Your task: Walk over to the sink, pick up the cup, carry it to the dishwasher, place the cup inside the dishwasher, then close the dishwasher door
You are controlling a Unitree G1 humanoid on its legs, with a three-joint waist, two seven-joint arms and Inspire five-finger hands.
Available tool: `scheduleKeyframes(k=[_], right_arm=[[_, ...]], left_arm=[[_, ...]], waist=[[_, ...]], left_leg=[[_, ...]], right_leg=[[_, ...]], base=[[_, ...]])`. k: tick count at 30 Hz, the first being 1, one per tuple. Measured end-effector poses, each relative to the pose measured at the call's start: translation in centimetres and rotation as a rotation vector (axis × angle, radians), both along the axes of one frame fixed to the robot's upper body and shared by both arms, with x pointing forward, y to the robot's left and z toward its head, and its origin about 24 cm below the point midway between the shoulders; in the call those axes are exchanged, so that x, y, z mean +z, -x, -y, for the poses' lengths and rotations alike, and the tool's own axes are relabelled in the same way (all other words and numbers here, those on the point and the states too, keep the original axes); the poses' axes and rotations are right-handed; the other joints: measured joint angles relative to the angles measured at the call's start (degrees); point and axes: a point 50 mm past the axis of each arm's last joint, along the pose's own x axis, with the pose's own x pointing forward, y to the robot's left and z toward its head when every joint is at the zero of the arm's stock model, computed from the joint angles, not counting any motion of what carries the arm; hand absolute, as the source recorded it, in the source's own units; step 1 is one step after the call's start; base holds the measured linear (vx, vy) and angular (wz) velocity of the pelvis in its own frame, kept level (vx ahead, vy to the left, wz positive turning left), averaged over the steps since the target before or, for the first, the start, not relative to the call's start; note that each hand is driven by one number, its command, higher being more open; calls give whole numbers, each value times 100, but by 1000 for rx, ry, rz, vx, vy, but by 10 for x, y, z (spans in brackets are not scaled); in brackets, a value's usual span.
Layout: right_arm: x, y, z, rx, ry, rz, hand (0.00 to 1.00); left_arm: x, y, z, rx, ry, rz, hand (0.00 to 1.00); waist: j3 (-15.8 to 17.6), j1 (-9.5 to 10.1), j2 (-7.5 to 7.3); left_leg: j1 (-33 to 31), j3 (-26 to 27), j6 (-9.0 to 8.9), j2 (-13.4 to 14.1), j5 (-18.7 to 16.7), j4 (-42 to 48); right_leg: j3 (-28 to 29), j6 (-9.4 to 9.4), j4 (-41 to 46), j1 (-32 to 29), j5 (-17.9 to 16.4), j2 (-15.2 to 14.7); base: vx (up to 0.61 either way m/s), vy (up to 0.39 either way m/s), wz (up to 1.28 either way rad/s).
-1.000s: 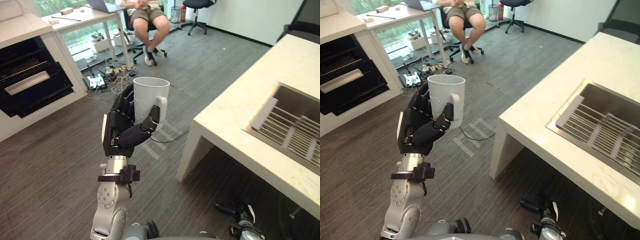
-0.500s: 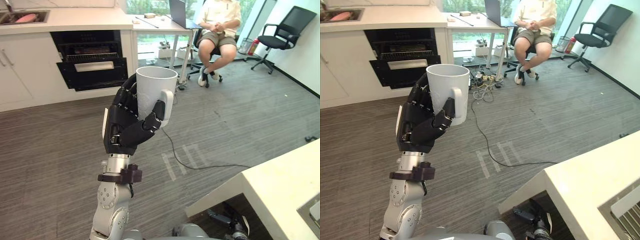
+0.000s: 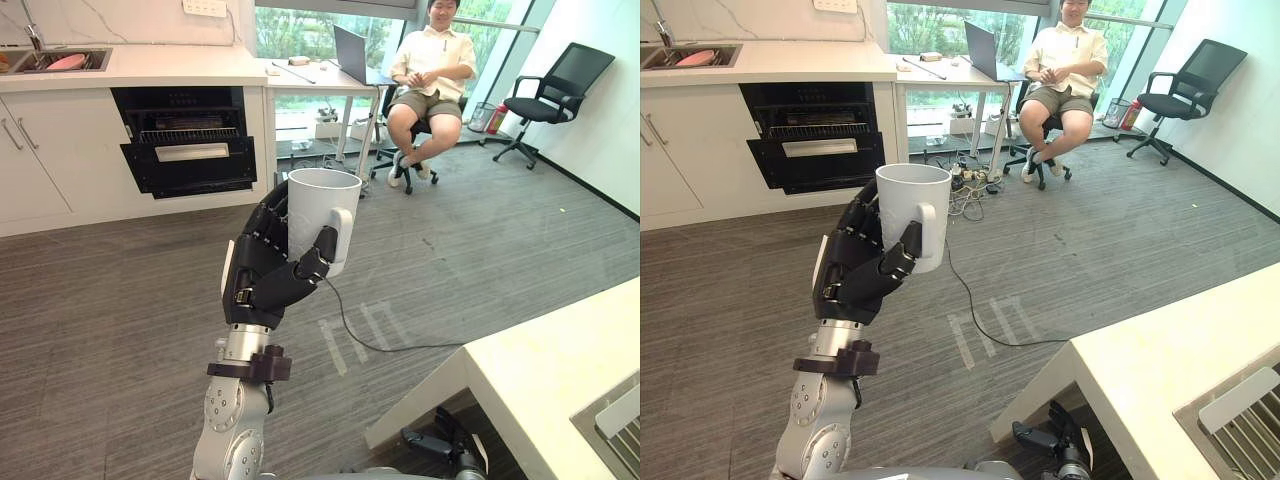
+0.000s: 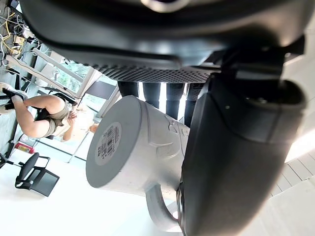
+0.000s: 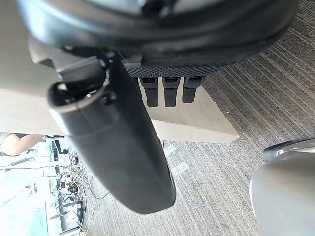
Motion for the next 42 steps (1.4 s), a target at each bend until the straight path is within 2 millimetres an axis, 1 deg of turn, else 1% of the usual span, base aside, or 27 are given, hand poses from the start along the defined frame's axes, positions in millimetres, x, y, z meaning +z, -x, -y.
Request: scheduleKeyframes(k=[2, 5, 7, 9, 12, 14, 15, 16, 17, 18, 19, 20, 21, 23, 24, 25, 26, 27, 28, 29, 33, 35, 36, 39, 40, 41, 42], right_arm=[[0, 0, -2, 3, -8, 4, 90], [0, 2, -2, -9, -4, 11, 90], [1, 3, 1, -26, 8, 13, 90], [1, 8, 9, -81, 37, -1, 90], [1, 9, 16, -109, 69, -13, 90], [-1, 9, 22, -151, 90, -25, 90], [-1, 7, 30, -187, 111, -27, 90], [-1, 4, 40, -202, 141, -31, 90], [0, 2, 43, -207, 149, -31, 90], [1, 0, 51, -207, 170, -32, 90], [3, 0, 59, -211, 193, -24, 90], [4, -2, 61, -208, 201, -17, 90], [1, -6, 56, -200, 182, -18, 90], [-3, -5, 45, -187, 142, -25, 90], [-7, -4, 37, -166, 115, -40, 90], [-9, -4, 32, -152, 101, -48, 90], [-14, -3, 20, -129, 64, -65, 90], [-17, -2, 9, -108, 30, -79, 90], [-18, -2, 5, -104, 15, -79, 90], [-18, -3, 4, -96, 7, -77, 90], [-17, -9, 1, -62, 9, -63, 90], [-16, -16, -2, -42, 6, -48, 90], [-15, -21, -5, -23, 4, -36, 90], [-8, -31, -6, -3, 20, 10, 90], [-6, -34, -4, 12, 38, 20, 90], [-1, -39, -1, 26, 60, 48, 90], [1, -42, 0, 29, 68, 63, 90]], left_arm=[[-1, -1, 1, 3, 4, -8, 30], [-8, -4, 5, -13, -3, -37, 30], [-12, -7, 7, -16, -7, -61, 30], [-21, -11, 8, -7, -16, -113, 30], [-32, -15, 3, 37, -27, -176, 30], [-37, -16, 0, 45, -48, -203, 30], [-39, -18, 1, 39, -61, -209, 30], [-40, -23, 3, 29, -72, -214, 30], [-40, -24, 3, 27, -74, -214, 30], [-39, -26, 5, 20, -75, -210, 30], [-37, -30, 11, -2, -76, -199, 30], [-34, -32, 12, -9, -78, -188, 30], [-33, -34, 14, -26, -97, -176, 30], [-32, -35, 16, -39, -102, -170, 30], [-31, -35, 17, -43, -103, -167, 30], [-31, -35, 17, -45, -104, -166, 30], [-31, -35, 17, -47, -106, -167, 30], [-32, -35, 17, -46, -107, -167, 30], [-32, -35, 17, -46, -108, -167, 30], [-33, -34, 16, -45, -109, -172, 30], [-34, -33, 16, -40, -133, -173, 30], [-35, -32, 16, -43, -136, -177, 30], [-36, -31, 17, -50, -144, -179, 30], [-38, -29, 21, -69, -159, -182, 30], [-38, -28, 21, -71, -157, -184, 30], [-39, -25, 18, -63, -154, -190, 30], [-40, -24, 16, -54, -151, -195, 30]], waist=[[-127, 0, 38], [-210, -165, 54], [-232, -177, 22], [-213, -175, 38], [-153, -152, 60], [-138, -224, 35], [-66, -343, 60], [-20, -364, 135], [-4, -400, 157], [-2, -488, 227], [22, -510, 351], [47, -525, 398], [86, -561, 253], [77, -575, 200], [89, -571, 216], [101, -543, 224], [144, -519, 224], [217, -529, 215], [268, -536, 224], [321, -561, 188], [352, -488, 97], [350, -469, 100], [354, -431, 92], [368, -453, 68], [368, -408, 69], [368, -318, 68], [369, -291, 71]], left_leg=[[58, 180, -36, 71, 11, -101], [200, 104, -180, 163, 17, -171], [153, -44, -252, 199, 23, -133], [-51, -54, -363, 306, 56, 15], [-178, -30, -457, 344, 66, -50], [-228, 346, -411, 448, 43, -224], [-298, 667, -257, 567, 4, 61], [-348, 841, -210, 763, -9, 339], [-332, 902, -191, 865, 5, 447], [-243, 923, -207, 1030, 93, 473], [-71, 820, -514, 1076, 297, 57], [7, 804, -654, 997, 279, -234], [38, 746, -677, 710, 511, -542], [-27, 622, -482, 363, 662, -798], [-132, 559, -445, 217, 672, -808], [-185, 532, -402, 163, 670, -802], [-264, 430, -297, 75, 669, -771], [-302, 278, -212, 29, 653, -712], [-315, 183, -190, 19, 640, -666], [-312, 35, -112, -46, 604, -647], [-284, -318, -135, -193, 559, -570], [-350, -506, -160, -242, 542, -448], [-387, -627, -221, -253, 501, -376], [-316, -1154, -240, -352, 495, -398], [-284, -1245, -249, -355, 492, -395], [-270, -1338, -344, -350, 433, -298], [-323, -1368, -438, -333, 373, -129]], right_leg=[[-166, -12, -39, 14, -7, -50], [-536, -50, -30, 138, -26, -70], [-699, -116, -26, 169, -62, -61], [-991, -218, -31, 161, -129, -81], [-1225, -252, 23, 137, -158, -111], [-1490, -265, 18, 73, -126, -299], [-1723, -262, 38, 35, -120, -491], [-1884, -250, 96, -19, -115, -606], [-1958, -241, 137, -47, -112, -670], [-2091, -183, 158, -69, -84, -748], [-2169, -60, 136, -78, -22, -787], [-2193, 16, 103, -89, 29, -818], [-2201, 114, -13, -87, 173, -1043], [-2269, 261, -283, -51, 388, -1285], [-2306, 273, -425, -44, 494, -1403], [-2305, 263, -487, -40, 523, -1438], [-2215, 240, -504, -38, 514, -1467], [-1914, 201, -493, -6, 355, -1380], [-1693, 200, -479, 27, 205, -1279], [-1126, 128, -359, 42, 10, -1097], [-578, 94, 32, 50, -343, -967], [-564, 167, 92, 117, -473, -945], [-617, 182, 201, 141, -581, -951], [-731, 188, 380, 371, -755, -973], [-791, 168, 383, 463, -806, -970], [-879, 176, 409, 579, -901, -974], [-929, 190, 427, 629, -943, -974]], base=[[16, -12, -46], [53, -76, 1], [63, -120, 44], [17, -121, 66], [-17, -87, 48], [-12, -35, 78], [-87, 77, 100], [-112, 128, 85], [-117, 153, 68], [-91, 173, 58], [-94, 196, 54], [-173, 335, 46], [-162, 283, 35], [-173, 258, 46], [-135, 200, 42], [-114, 164, 44], [-92, 123, 52], [-81, 92, 63], [-56, 60, 81], [-9, 32, 74], [63, 3, 48], [150, -25, 48], [158, -43, 59], [183, -66, 94], [204, -80, 93], [114, -57, 53], [127, -88, 64]])
